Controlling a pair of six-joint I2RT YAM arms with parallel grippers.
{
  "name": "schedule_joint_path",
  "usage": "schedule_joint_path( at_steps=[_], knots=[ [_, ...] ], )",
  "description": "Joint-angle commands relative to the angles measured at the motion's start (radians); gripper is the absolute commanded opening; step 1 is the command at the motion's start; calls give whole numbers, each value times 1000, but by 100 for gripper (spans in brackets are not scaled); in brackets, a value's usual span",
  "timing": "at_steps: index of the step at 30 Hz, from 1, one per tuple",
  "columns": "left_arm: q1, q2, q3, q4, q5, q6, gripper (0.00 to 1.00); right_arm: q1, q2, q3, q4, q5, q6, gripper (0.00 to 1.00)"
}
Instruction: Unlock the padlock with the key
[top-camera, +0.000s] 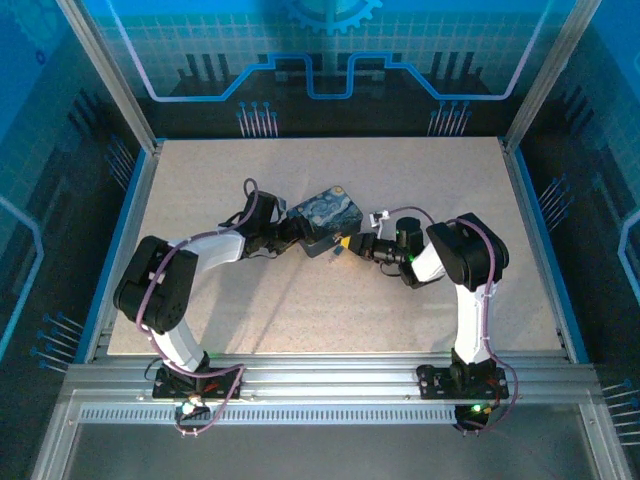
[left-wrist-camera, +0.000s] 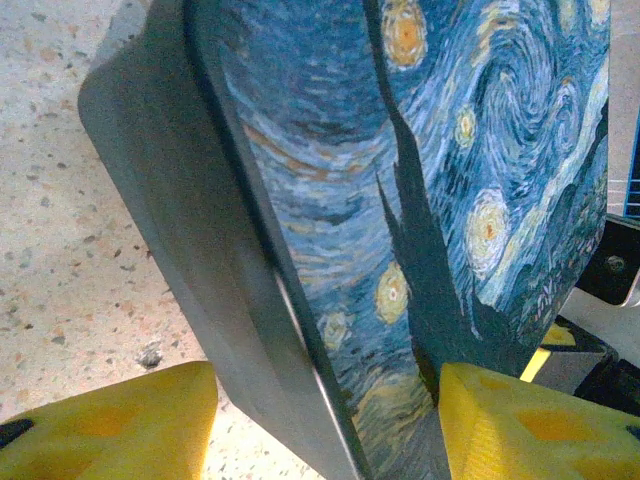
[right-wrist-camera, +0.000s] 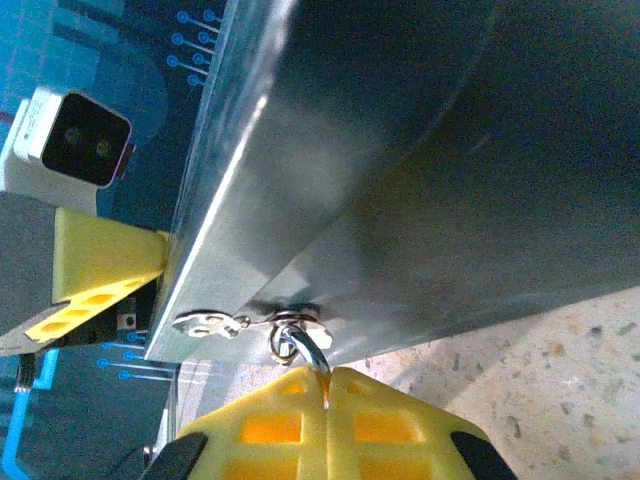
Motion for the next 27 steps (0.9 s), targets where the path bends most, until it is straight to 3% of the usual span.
schedule_joint_path(
  at_steps=[1, 8, 19, 27],
  knots=[
    [-17, -14, -43, -94, -23, 30, 61, -8, -7, -27, 49, 54, 63, 2],
    [-22, -25, -70, -85, -28, 27, 61, -9, -42, -48, 61, 122, 113, 2],
    [-4, -58, -58, -100, -37, 34, 63, -46, -182, -124, -66, 158, 3, 1],
    [15, -173, -52, -131, -74, 76, 76, -55, -424, -142, -408, 164, -208, 2]
  ],
)
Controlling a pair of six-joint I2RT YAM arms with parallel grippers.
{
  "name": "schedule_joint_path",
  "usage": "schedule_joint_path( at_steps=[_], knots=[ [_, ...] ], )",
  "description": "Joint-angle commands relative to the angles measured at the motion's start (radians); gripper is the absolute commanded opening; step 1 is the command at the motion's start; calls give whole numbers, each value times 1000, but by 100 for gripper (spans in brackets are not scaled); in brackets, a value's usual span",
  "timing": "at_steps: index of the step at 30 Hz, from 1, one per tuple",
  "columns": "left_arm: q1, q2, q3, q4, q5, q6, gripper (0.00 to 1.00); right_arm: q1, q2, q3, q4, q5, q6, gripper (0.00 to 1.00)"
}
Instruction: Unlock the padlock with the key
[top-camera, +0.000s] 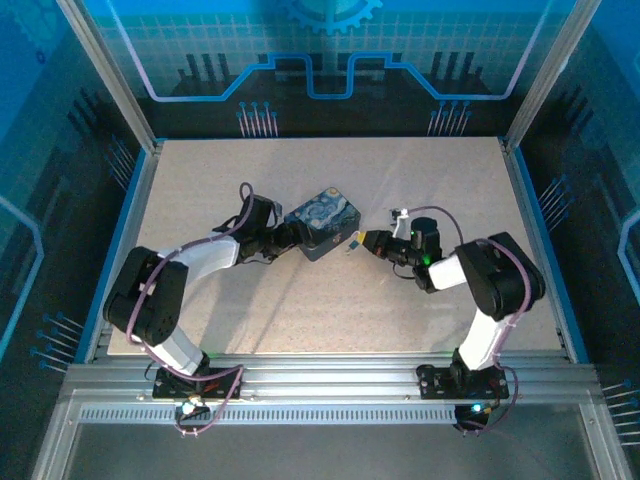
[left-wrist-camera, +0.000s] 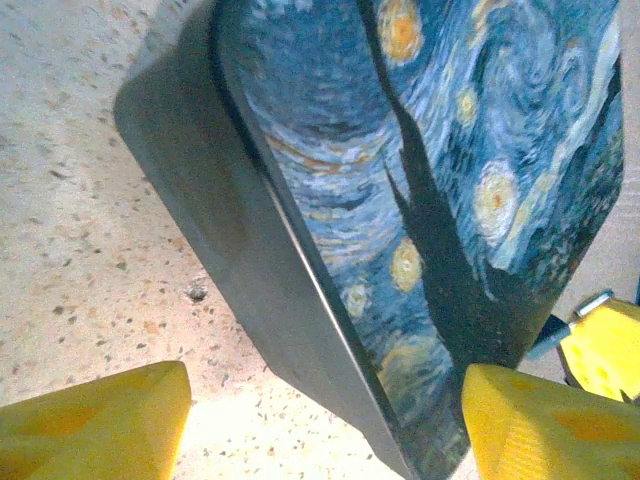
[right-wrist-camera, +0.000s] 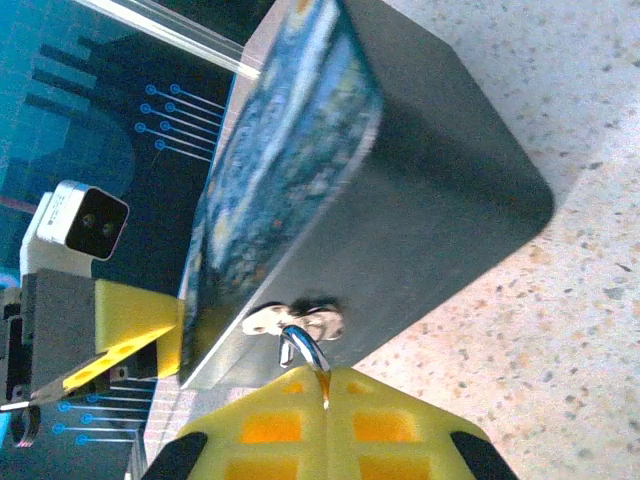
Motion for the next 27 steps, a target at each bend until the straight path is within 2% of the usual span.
schedule_joint_path(
  at_steps=[1, 7, 11, 19, 27],
  knots=[
    [17, -91, -13, -56, -44, 49, 77, -15, -121, -3, -220, 7, -145, 2],
    [42, -246, -55, -68, -112, 94, 89, -13, -305, 18, -556, -4, -289, 2],
    [47, -364, -92, -73, -200, 139, 98, -8, -414, 56, -798, -3, -387, 3],
    [55, -579, -175, -61, -337, 199, 99, 5, -536, 157, -1175, 24, -523, 3],
    [62, -722, -253, -43, -440, 225, 99, 9, -528, 181, -1328, 30, -536, 3]
  ],
)
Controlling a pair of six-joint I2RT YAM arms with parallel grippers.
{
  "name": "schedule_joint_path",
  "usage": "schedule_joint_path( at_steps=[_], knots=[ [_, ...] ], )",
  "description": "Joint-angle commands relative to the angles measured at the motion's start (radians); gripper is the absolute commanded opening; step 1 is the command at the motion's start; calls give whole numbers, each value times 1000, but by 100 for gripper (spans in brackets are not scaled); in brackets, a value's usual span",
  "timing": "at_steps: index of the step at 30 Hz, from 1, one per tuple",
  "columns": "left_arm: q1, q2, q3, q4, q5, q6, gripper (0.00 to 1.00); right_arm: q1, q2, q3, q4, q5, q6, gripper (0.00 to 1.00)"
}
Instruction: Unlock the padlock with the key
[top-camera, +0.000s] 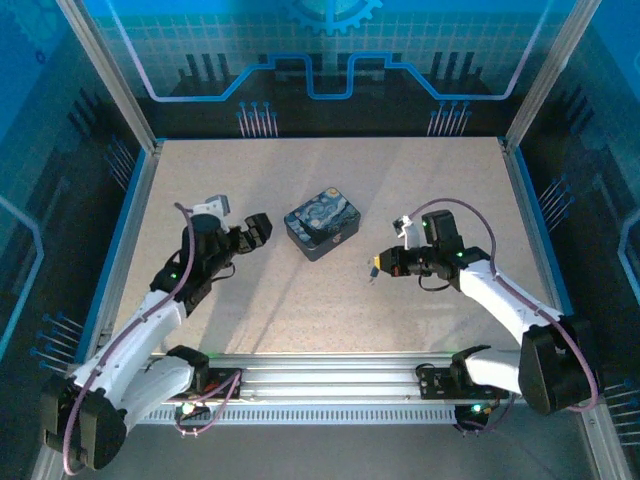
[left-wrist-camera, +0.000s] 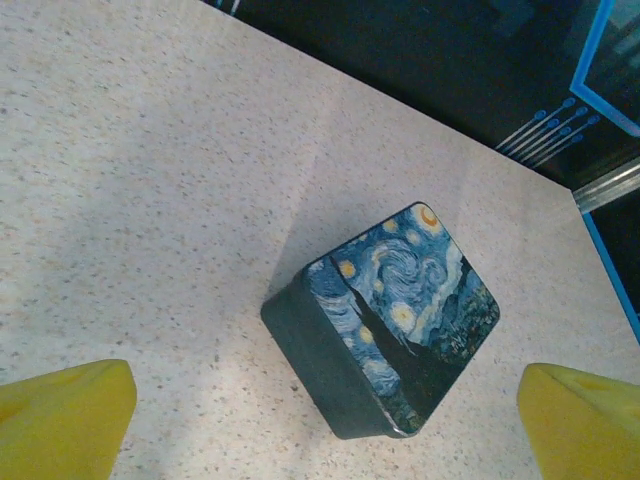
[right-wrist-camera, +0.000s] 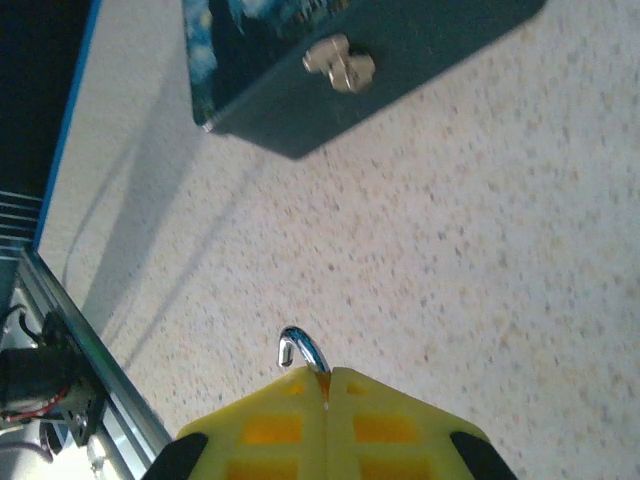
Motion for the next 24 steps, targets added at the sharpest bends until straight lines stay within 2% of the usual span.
schedule_joint_path(
  at_steps=[1, 11, 24],
  knots=[
    [14, -32, -21, 6, -66, 44, 99, 8, 19, 26, -124, 7, -28, 3],
    [16, -23, -24, 1, -65, 70, 99, 39, 210, 64, -96, 47, -35, 3],
    [17, 27, -9, 14, -69, 70, 99, 58, 373, 105, -46, 67, -34, 3]
  ],
)
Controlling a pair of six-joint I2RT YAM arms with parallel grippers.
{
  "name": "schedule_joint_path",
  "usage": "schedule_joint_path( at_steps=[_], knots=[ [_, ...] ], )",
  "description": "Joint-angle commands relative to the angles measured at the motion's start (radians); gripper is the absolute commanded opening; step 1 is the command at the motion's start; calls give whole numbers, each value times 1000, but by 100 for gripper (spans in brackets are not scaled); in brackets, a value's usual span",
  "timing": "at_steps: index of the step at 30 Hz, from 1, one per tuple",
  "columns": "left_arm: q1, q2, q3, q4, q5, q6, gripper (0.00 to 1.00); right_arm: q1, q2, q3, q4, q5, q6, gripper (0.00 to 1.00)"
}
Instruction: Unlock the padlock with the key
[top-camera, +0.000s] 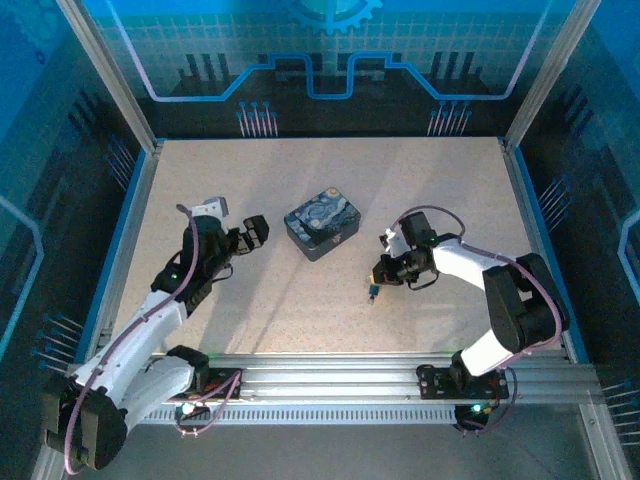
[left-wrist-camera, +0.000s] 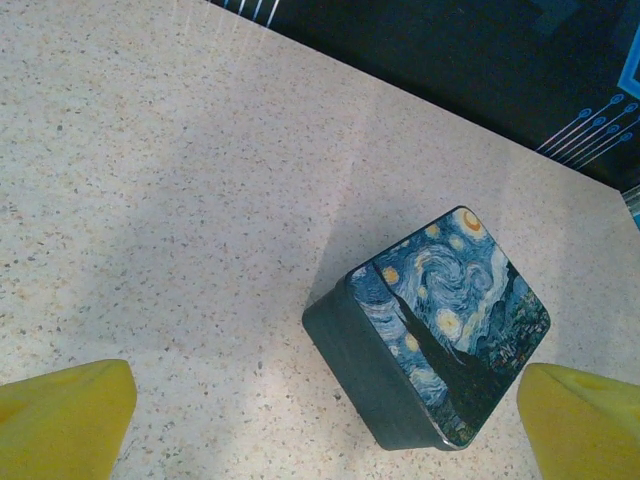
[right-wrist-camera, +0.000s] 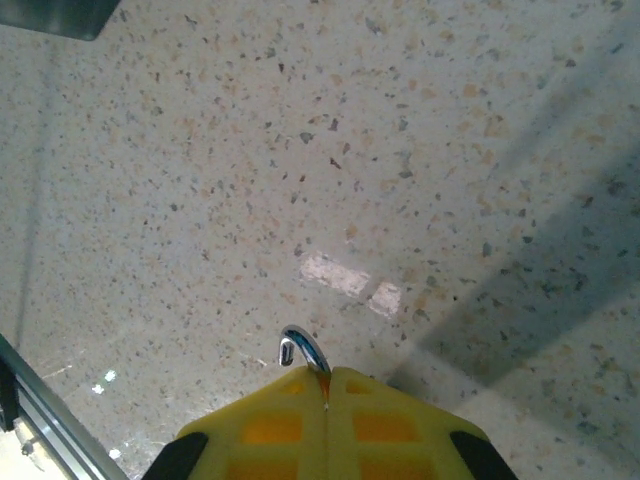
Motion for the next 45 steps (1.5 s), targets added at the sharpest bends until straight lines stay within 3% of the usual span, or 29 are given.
schedule_joint_path(
  at_steps=[1, 14, 23, 34, 45],
  knots=[
    [11, 10, 1, 15, -20, 24, 99, 12, 24, 17, 22, 0, -8, 4],
    [11, 26, 7, 16, -2, 3, 99, 14, 54, 18, 26, 4, -9, 7],
    [11, -5, 9, -7, 3, -11, 99, 14, 18, 5, 21, 21, -6, 15],
    [11, -71, 4, -45, 36, -38, 99, 15, -165, -1, -29, 95, -32, 22],
    [12, -86, -4, -106, 51, -65, 99, -13, -417, 72, -108, 303, -133, 35]
  ],
)
